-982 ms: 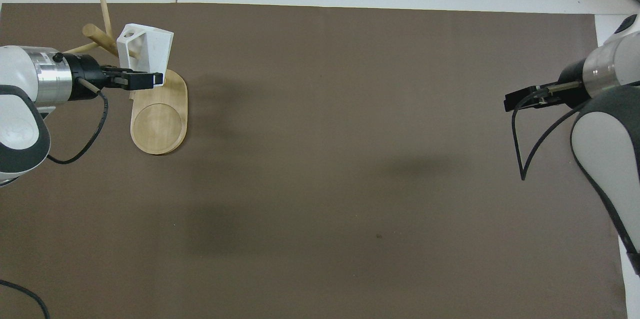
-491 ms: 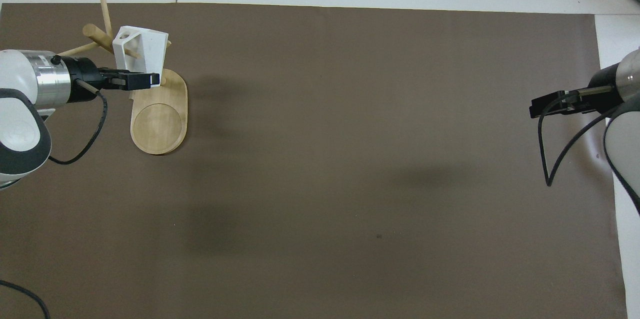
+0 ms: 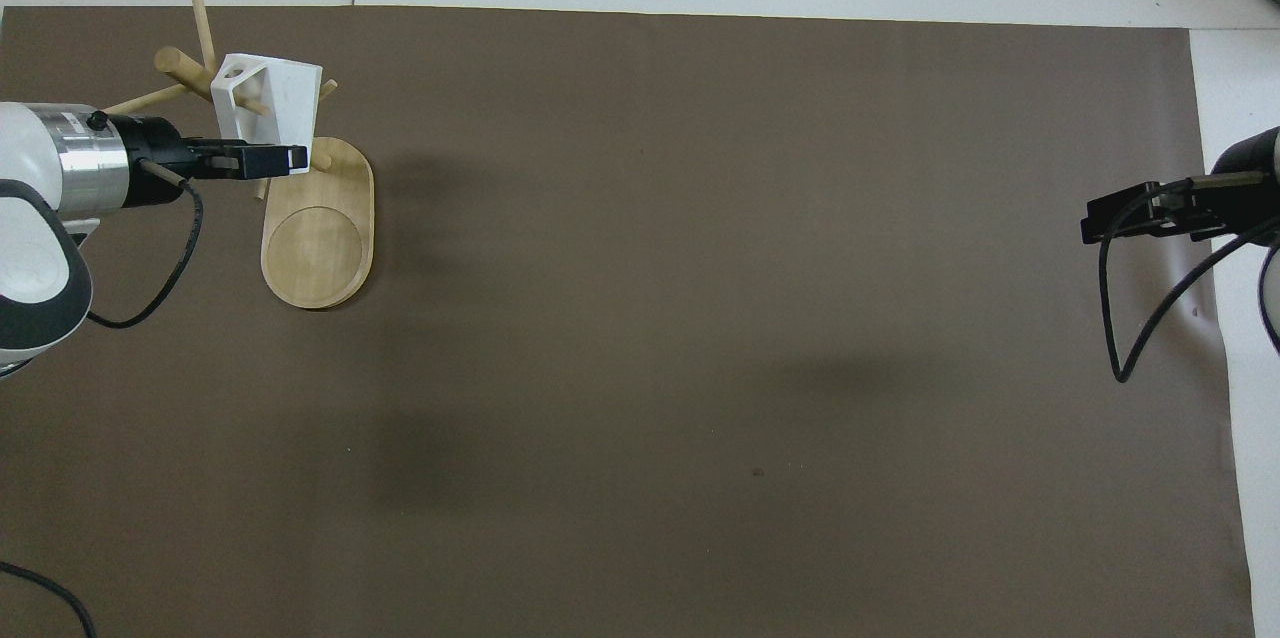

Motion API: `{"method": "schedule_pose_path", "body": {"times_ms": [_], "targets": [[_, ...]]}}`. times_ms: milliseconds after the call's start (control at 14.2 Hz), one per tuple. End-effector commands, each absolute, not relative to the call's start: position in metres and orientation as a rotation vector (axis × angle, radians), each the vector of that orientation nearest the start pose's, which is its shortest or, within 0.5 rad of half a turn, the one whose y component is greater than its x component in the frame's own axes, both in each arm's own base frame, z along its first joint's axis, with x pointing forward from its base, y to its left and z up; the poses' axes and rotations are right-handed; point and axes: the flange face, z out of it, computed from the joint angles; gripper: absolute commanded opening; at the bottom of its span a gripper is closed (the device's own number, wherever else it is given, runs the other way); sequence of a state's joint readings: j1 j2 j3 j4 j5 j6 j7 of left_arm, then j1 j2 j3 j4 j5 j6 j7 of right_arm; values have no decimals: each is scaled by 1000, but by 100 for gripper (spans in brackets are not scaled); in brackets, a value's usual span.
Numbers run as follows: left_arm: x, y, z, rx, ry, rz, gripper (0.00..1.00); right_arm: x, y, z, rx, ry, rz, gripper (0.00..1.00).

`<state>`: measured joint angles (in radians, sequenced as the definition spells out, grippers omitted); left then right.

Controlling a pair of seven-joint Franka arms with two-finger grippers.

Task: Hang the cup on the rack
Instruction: 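Lower the white mug onto the mug tree peg with the left gripper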

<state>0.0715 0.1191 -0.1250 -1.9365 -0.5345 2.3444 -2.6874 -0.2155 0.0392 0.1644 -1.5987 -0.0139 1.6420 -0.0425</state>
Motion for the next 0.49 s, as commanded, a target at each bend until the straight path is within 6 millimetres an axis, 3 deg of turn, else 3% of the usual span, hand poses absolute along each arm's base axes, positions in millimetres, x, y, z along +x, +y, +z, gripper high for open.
{"method": "schedule_pose_path", "body": {"times_ms": [0,421], "targets": [[601,-41,456,219,2712,-513,0,564,-38,607,-3146,38,-14,100],[598,-40,453,216,2720,-520,0,563,-37,607,-3149,36,-26,100]]}}
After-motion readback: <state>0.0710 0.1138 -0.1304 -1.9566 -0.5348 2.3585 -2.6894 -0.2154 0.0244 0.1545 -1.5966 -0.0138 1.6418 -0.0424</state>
